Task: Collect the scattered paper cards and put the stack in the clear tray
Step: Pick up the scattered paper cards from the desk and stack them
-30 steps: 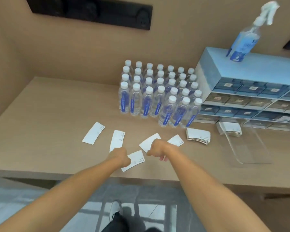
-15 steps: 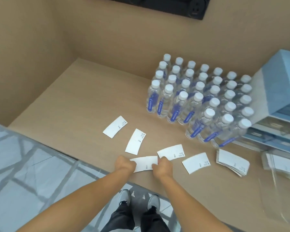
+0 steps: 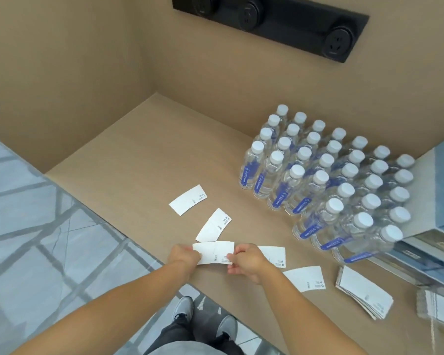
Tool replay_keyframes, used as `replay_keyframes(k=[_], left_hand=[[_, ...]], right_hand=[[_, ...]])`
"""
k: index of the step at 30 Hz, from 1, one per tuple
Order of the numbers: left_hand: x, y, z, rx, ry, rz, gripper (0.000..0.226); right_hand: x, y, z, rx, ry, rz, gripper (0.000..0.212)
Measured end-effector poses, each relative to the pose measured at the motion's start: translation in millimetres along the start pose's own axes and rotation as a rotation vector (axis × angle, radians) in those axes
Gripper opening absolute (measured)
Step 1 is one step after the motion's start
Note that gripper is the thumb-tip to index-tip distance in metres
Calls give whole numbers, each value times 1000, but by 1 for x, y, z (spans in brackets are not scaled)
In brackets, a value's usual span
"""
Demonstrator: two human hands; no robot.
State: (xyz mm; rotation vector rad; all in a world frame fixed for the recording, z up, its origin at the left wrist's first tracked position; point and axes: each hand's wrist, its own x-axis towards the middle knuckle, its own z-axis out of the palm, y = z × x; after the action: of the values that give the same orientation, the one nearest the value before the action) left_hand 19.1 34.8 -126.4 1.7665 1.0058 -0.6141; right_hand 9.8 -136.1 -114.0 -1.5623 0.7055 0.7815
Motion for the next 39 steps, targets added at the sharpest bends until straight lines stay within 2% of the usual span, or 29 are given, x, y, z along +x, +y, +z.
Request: replay_keyframes(k=[6, 12, 17, 21, 28, 33, 39], left_hand=[[10, 31, -30, -129, 11, 18, 16], [38, 80, -60, -327, 48, 48, 20], [62, 103, -69, -422, 83, 10, 28], [82, 100, -65, -409, 128, -44, 27], [91, 93, -54, -329, 165, -66, 32], [91, 95, -48, -320, 183, -49, 24], [90, 88, -44, -266, 189, -39, 20]], right_hand=[[19, -53, 3, -24, -59, -54, 21], [59, -130, 26, -164, 86, -178, 25], [89, -170, 47, -273, 158, -205, 22], [112, -175, 60, -349, 171, -178, 16], [136, -160, 65, -486, 232, -228, 30], [143, -155, 63, -503, 239, -282, 32], [145, -147, 64, -508, 250, -289, 16]])
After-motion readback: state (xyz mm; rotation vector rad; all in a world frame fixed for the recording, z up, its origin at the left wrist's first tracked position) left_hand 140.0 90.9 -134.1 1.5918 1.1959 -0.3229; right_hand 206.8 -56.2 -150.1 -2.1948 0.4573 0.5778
